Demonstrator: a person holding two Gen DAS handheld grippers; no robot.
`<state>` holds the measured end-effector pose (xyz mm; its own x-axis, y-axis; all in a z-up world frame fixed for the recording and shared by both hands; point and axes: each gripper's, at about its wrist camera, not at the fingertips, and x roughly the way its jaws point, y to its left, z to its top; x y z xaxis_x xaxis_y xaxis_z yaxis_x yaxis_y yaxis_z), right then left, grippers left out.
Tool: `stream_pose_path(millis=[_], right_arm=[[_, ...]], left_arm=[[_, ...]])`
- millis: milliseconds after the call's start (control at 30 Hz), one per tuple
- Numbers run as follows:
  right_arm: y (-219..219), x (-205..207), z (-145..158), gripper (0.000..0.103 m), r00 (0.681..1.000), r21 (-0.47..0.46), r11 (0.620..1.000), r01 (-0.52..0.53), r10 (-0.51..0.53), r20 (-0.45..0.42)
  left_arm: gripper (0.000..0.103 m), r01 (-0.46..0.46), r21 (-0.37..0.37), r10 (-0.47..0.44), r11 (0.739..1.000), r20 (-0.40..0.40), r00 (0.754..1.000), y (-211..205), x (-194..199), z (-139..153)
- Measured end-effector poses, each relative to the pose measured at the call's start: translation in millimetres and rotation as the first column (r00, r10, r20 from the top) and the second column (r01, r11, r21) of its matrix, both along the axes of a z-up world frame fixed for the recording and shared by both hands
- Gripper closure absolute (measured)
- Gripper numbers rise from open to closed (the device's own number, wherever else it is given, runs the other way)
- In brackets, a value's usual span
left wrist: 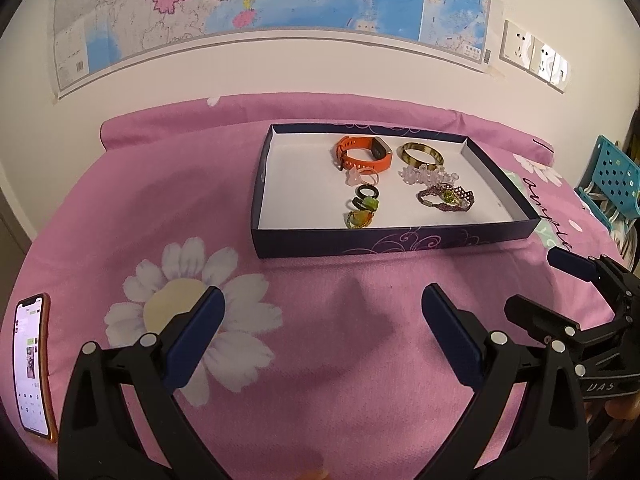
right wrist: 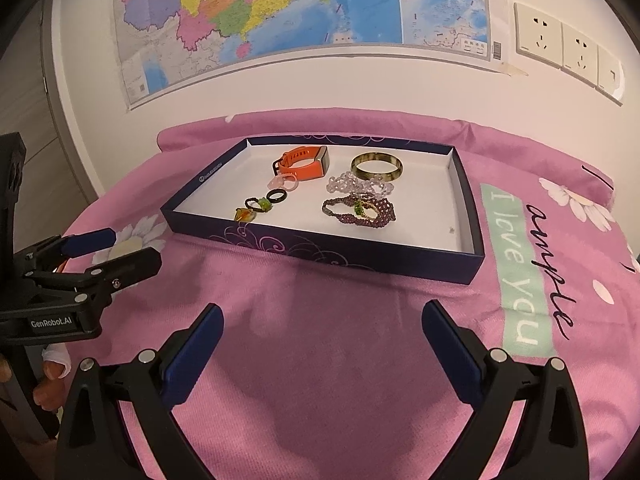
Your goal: Organize jewelry
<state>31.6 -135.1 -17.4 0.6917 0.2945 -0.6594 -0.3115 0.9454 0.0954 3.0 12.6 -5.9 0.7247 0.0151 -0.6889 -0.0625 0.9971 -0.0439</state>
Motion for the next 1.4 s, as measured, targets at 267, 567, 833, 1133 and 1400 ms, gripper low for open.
stream_pose_path(millis=[267, 567, 833, 1133, 1400], right_arm=[[0.3, 1.0, -1.7, 0.007, 1.0, -0.004, 1.0, 0.0, 0.0, -0.007], [-0.6, 1.4, -2.5, 0.007, 1.0, 0.0, 1.0, 0.003, -0.003, -0.011], [-1.7, 2.5, -3.0, 0.007, 1.0, 0.003, 1.0, 0.004, -0.004, -0.016], [-1.3, 2.7, -4.0, 0.007, 1.0, 0.005, 1.0, 0.006, -0.006, -0.021], [-2.1, 2.7, -4.4, 0.007, 1.0, 0.008, 1.0, 0.008, -0.008, -0.026]], left_arm=[[0.006, 0.002, 0.005, -0.002, 1.0, -0.007, 1.0, -2.3, -0.7, -3.1], [0.006, 0.006, 0.01, -0.006, 1.0, -0.011, 1.0, -3.7, -0.6, -4.0], [0.006, 0.008, 0.01, -0.008, 1.0, -0.011, 1.0, -3.9, -0.7, -5.3], [0.006, 0.007, 0.011, -0.007, 1.0, -0.015, 1.0, -4.2, -0.2, -5.5], [0.006, 0.009, 0.011, -0.009, 1.0, -0.017, 1.0, -4.3, 0.2, -6.0]])
